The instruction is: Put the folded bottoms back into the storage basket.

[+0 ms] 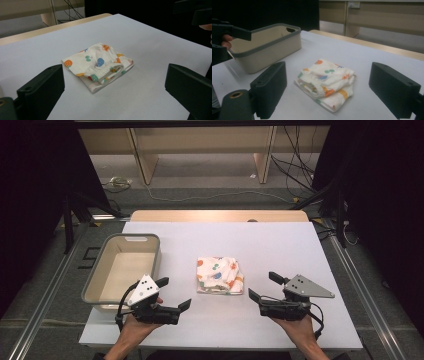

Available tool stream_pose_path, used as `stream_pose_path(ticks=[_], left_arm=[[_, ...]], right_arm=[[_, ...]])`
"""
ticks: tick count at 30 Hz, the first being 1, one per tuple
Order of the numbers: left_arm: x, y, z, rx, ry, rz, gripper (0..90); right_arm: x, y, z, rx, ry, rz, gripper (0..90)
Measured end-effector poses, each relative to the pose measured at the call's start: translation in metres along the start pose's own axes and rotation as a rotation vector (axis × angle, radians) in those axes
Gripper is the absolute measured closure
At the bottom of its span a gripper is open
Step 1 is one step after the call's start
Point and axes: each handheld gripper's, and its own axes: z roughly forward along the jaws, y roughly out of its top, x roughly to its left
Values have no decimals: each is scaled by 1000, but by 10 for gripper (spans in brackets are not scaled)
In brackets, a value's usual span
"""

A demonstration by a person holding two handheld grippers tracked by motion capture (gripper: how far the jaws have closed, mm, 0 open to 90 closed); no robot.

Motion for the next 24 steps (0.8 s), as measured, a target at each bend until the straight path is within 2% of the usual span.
stream_pose_path(ticks=[3, 5, 11, 15, 24], left_arm=[[3, 0, 3, 2, 4, -26, 23], [4, 0, 3, 7, 4, -27, 23], [7, -1, 7, 34, 31, -59, 24], [8, -2, 11, 50, 31, -70, 24], [11, -4, 18, 88, 35, -133, 28]], right_arm=[[-3, 1, 2, 4, -3, 0, 166], [-4, 1, 2, 2, -4, -5, 167], [-6, 3, 6, 13, -13, -24, 183], [-8, 4, 10, 33, -19, -26, 186], [-13, 6, 19, 62, -16, -43, 214]])
